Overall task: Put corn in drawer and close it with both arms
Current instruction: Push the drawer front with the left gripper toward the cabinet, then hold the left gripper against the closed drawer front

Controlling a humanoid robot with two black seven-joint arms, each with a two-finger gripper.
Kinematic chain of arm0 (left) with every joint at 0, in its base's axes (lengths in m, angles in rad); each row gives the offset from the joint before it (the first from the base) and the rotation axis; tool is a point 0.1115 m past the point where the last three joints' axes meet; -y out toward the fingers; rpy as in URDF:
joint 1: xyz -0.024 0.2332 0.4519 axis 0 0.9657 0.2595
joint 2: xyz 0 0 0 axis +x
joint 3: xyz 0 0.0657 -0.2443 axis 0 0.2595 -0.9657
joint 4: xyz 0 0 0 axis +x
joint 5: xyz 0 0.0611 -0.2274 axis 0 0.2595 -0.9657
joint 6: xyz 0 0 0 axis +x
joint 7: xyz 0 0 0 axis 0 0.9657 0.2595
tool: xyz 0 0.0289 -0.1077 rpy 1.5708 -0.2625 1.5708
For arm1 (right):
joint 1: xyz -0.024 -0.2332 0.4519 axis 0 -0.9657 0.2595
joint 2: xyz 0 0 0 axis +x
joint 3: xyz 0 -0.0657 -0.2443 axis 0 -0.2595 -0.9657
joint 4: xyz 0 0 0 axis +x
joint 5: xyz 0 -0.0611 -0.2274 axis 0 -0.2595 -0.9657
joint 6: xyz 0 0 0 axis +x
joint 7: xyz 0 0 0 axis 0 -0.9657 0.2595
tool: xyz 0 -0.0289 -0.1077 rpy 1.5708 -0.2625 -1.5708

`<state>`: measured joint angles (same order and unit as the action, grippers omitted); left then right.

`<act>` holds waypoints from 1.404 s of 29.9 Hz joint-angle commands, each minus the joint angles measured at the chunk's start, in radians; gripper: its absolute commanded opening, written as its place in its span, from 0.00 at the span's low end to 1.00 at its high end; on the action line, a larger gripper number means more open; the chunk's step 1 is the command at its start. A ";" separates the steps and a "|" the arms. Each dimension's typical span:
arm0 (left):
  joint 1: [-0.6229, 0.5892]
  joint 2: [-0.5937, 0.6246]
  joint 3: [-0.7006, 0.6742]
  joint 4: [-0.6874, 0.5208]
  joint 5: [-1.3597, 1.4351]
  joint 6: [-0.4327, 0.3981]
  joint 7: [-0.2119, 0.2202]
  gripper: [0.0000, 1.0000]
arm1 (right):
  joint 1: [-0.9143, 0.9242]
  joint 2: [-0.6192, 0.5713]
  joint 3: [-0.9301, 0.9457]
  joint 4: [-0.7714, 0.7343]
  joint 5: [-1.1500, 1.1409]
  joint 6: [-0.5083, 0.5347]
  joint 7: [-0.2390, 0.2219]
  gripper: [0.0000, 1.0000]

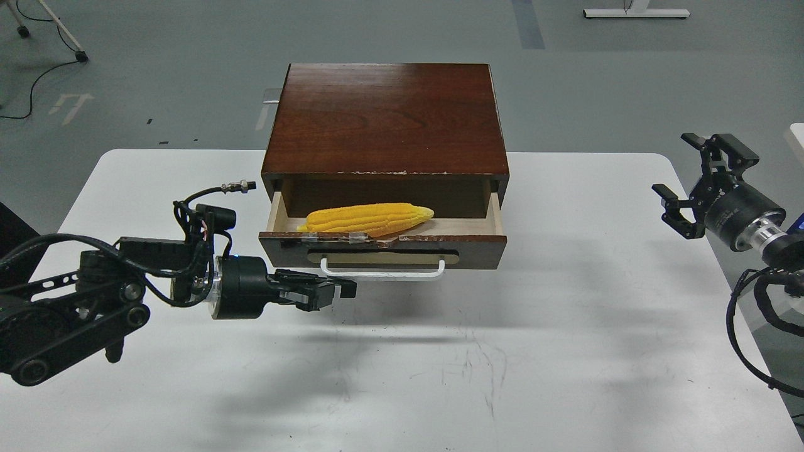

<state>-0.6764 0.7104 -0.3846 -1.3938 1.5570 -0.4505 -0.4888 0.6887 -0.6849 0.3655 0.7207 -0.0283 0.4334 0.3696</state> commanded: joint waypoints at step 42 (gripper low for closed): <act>-0.169 -0.198 0.000 0.295 -0.023 -0.038 0.000 0.00 | 0.018 -0.001 -0.017 -0.001 -0.005 0.013 0.000 0.97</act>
<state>-0.8440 0.5124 -0.3839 -1.1004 1.5354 -0.4888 -0.4886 0.7058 -0.6863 0.3481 0.7174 -0.0338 0.4464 0.3697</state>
